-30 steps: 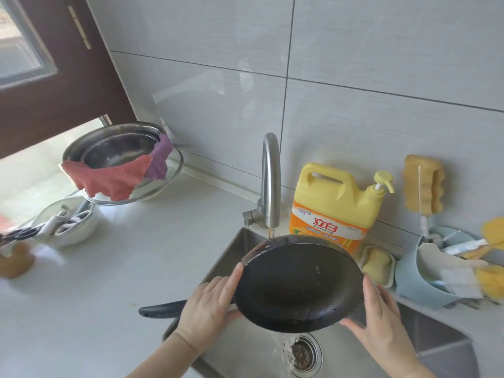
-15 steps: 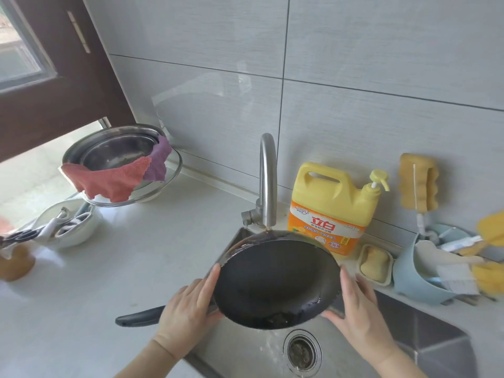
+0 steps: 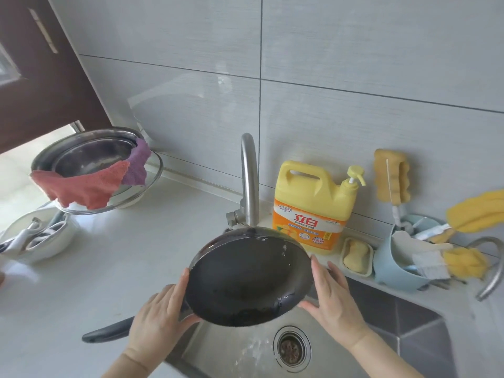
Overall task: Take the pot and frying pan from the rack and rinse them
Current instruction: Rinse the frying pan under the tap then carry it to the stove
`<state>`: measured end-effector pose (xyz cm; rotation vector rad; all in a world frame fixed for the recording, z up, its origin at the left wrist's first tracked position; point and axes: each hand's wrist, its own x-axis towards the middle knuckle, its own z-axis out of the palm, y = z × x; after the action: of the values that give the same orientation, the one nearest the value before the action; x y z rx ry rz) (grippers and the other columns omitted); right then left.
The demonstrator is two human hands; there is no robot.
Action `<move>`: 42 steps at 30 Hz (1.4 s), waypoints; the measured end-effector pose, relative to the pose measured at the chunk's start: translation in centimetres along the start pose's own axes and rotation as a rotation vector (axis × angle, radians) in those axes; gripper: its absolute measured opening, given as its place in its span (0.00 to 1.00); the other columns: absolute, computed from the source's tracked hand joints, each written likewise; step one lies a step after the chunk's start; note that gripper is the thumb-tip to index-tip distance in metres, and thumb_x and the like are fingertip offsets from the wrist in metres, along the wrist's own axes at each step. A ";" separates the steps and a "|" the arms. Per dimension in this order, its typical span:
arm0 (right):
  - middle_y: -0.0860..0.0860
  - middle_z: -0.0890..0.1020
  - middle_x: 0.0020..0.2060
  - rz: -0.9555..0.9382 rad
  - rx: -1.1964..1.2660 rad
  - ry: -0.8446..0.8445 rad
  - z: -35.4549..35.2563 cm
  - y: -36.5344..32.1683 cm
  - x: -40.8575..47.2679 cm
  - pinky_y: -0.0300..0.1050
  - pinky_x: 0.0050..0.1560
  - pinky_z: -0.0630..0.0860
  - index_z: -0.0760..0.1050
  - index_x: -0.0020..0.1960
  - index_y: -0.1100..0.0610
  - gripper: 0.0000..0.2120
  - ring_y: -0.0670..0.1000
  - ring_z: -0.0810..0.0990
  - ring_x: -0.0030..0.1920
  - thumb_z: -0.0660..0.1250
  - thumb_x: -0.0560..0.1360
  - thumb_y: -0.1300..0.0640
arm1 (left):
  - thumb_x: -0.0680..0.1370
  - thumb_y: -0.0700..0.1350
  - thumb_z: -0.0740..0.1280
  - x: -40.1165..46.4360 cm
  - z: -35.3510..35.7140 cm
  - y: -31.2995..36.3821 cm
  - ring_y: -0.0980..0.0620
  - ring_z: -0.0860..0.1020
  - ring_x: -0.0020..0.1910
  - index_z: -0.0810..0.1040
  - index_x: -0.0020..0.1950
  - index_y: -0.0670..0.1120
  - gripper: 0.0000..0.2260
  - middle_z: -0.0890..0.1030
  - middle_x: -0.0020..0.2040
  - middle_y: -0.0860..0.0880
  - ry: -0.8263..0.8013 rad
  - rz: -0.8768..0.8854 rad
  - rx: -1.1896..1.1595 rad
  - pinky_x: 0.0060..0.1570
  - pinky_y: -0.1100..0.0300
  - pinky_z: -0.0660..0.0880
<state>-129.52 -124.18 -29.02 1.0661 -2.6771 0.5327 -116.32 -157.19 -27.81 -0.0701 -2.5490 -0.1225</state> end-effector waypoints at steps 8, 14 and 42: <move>0.63 0.82 0.52 0.072 -0.082 0.193 -3.6 3.2 -2.4 0.56 0.64 0.69 0.54 0.75 0.60 0.52 0.53 0.71 0.55 0.77 0.61 0.42 | 0.76 0.64 0.60 3.0 2.1 4.0 0.53 0.75 0.43 0.59 0.74 0.40 0.36 0.82 0.44 0.48 0.006 0.062 -0.044 0.39 0.59 0.72; 0.63 0.79 0.56 0.080 -0.159 0.278 -6.3 4.6 -3.9 0.64 0.55 0.76 0.56 0.74 0.63 0.40 0.56 0.70 0.54 0.48 0.78 0.31 | 0.77 0.61 0.63 5.2 2.2 6.3 0.50 0.78 0.38 0.53 0.77 0.40 0.37 0.79 0.43 0.48 0.063 0.153 -0.109 0.31 0.56 0.75; 0.54 0.69 0.57 0.189 0.060 0.552 -17.7 2.0 -4.5 0.39 0.57 0.68 0.62 0.65 0.63 0.37 0.58 0.71 0.55 0.63 0.72 0.34 | 0.71 0.51 0.77 10.7 -4.9 10.3 0.47 0.73 0.46 0.56 0.72 0.42 0.40 0.71 0.51 0.44 0.448 0.361 -0.072 0.41 0.57 0.70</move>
<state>-126.62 -112.86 -14.86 0.5673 -2.2847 0.8092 -121.71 -147.17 -17.09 -0.4738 -2.0473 -0.0778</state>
